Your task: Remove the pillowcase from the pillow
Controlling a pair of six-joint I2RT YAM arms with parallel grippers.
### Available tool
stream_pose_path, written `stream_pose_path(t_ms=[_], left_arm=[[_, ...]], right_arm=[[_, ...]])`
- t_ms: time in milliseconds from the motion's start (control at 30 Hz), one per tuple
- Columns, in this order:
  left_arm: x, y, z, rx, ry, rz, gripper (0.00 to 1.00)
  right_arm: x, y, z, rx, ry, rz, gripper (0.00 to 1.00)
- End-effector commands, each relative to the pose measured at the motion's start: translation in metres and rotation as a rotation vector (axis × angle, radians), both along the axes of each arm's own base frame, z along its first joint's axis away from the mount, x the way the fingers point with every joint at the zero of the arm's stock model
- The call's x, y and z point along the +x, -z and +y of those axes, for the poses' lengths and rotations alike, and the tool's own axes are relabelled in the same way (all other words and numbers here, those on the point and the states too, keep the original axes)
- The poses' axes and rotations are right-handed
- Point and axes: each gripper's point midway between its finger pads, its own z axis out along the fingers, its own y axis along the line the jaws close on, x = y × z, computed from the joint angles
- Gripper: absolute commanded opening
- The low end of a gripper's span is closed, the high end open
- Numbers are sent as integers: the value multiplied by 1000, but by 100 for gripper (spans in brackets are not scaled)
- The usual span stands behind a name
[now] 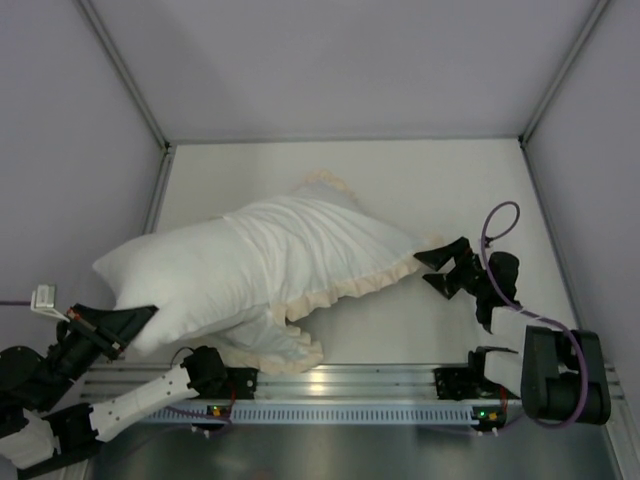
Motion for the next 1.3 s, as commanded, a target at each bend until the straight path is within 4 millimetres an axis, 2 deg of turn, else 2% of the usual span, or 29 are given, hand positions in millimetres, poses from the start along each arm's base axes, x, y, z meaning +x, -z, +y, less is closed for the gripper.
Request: stream_pose_path(t_ms=[0, 100, 233, 300, 333, 467, 500, 567, 700, 767, 800, 833, 900, 933, 967, 1000, 1067, 1100, 1133, 1167, 1267], left_arm=[[-2, -4, 6, -20, -4, -13, 0], [-1, -3, 5, -15, -7, -12, 0], [0, -3, 5, -8, -9, -15, 0], [-1, -3, 6, -9, -7, -16, 0], [0, -3, 6, -9, -10, -17, 0], [0, -3, 5, -9, -9, -14, 0], [0, -3, 4, -8, -6, -13, 0], [0, -3, 3, -7, -5, -10, 0], [-1, -3, 4, -13, -4, -11, 0], [-1, -2, 3, -11, -4, -8, 0], [0, -2, 3, -11, -4, -7, 0], [0, -2, 2, -10, -3, -6, 0], [-1, -2, 3, -10, -3, -7, 0], [-1, -1, 3, -8, -3, -6, 0], [-1, -2, 4, -11, -3, -8, 0], [-1, -2, 5, -17, -6, -11, 0], [-1, -2, 7, -17, -12, -13, 0], [-1, -2, 8, -17, -13, -12, 0], [-1, -2, 8, -17, -14, -10, 0], [-2, -2, 8, -20, -12, -10, 0], [-3, -3, 7, -27, -4, -11, 0]], right_arm=[[24, -59, 0, 70, 3, -261, 99], [39, -58, -7, 33, 40, -254, 99], [58, -67, -9, 41, 38, -279, 99], [62, -68, -8, 71, 37, -272, 94], [65, -69, -7, 76, 33, -287, 88], [74, -61, -9, 75, 43, -275, 84], [76, -53, -8, 85, 42, -250, 82], [77, -58, -4, 103, 20, -283, 79], [76, -52, 12, 138, -26, -269, 76], [79, -47, 16, 136, -30, -257, 67], [80, -42, 18, 131, -37, -247, 57], [82, -43, 19, 128, -40, -251, 41], [84, -42, 22, 133, -49, -250, 24], [85, -42, 23, 133, -51, -253, 2], [86, -42, 22, 131, -47, -250, 0], [88, -43, 20, 113, -40, -262, 0], [96, -31, 12, 53, 0, -201, 0], [100, -33, 6, -24, 11, -230, 0], [109, -18, -7, -89, 75, -131, 0], [115, -18, -18, -169, 98, -143, 0], [136, -44, -55, -290, 221, -178, 0]])
